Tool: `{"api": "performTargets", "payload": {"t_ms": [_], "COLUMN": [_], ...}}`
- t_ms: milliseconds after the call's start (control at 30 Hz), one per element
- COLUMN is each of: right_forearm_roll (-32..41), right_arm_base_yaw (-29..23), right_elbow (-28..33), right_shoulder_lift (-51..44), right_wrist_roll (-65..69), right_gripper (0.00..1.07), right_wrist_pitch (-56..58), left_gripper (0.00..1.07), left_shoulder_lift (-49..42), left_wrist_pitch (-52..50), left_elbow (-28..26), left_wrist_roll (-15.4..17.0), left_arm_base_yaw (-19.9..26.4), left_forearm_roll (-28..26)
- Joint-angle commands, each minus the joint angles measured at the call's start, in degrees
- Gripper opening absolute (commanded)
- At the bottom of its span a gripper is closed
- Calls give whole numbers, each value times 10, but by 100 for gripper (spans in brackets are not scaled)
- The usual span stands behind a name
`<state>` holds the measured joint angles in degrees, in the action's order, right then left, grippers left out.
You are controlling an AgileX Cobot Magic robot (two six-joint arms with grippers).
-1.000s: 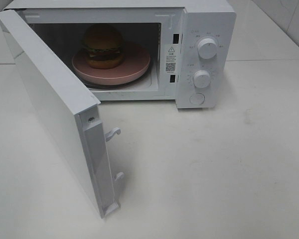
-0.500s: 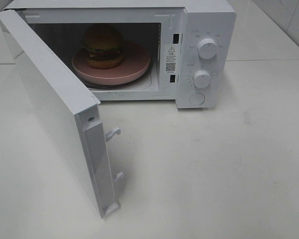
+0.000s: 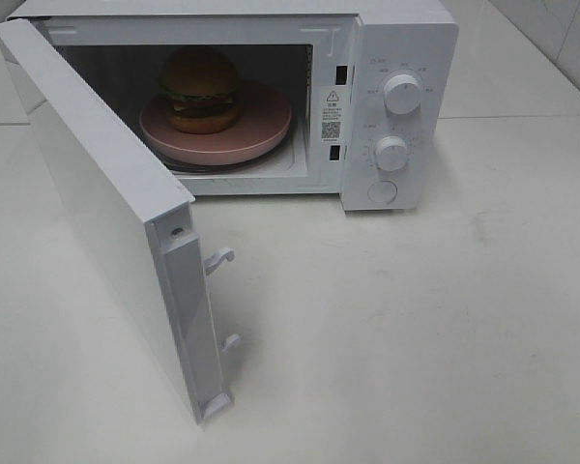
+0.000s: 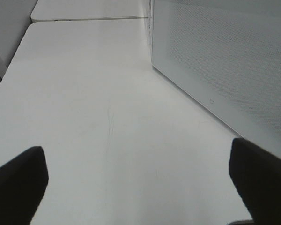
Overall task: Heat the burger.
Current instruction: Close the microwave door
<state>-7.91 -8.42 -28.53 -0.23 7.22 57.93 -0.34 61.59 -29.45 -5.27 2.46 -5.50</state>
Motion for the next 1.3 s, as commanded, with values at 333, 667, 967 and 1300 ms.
{"api": "performTargets", "payload": {"t_ms": [333,667,967,1300], "right_forearm_roll": [3,3,3,3], "right_arm_base_yaw": [3,3,3,3], "right_elbow": [1,1,1,1], "right_shoulder_lift": [-17,-17,-17,-17], "right_wrist_roll": [-8,-8,-8,-8], "right_gripper": [76,76,76,76], "right_wrist_pitch": [-7,-7,-7,-7], "left_gripper": [83,41,1,0], "left_shoulder_lift": [79,140,235,348], "left_wrist_pitch": [-33,-146,-258,-383], "left_elbow": [-15,-6,1,1], "left_wrist_roll": [0,0,0,0], "left_arm_base_yaw": [1,1,1,1], "left_forearm_roll": [-4,-3,-2,-6]}}
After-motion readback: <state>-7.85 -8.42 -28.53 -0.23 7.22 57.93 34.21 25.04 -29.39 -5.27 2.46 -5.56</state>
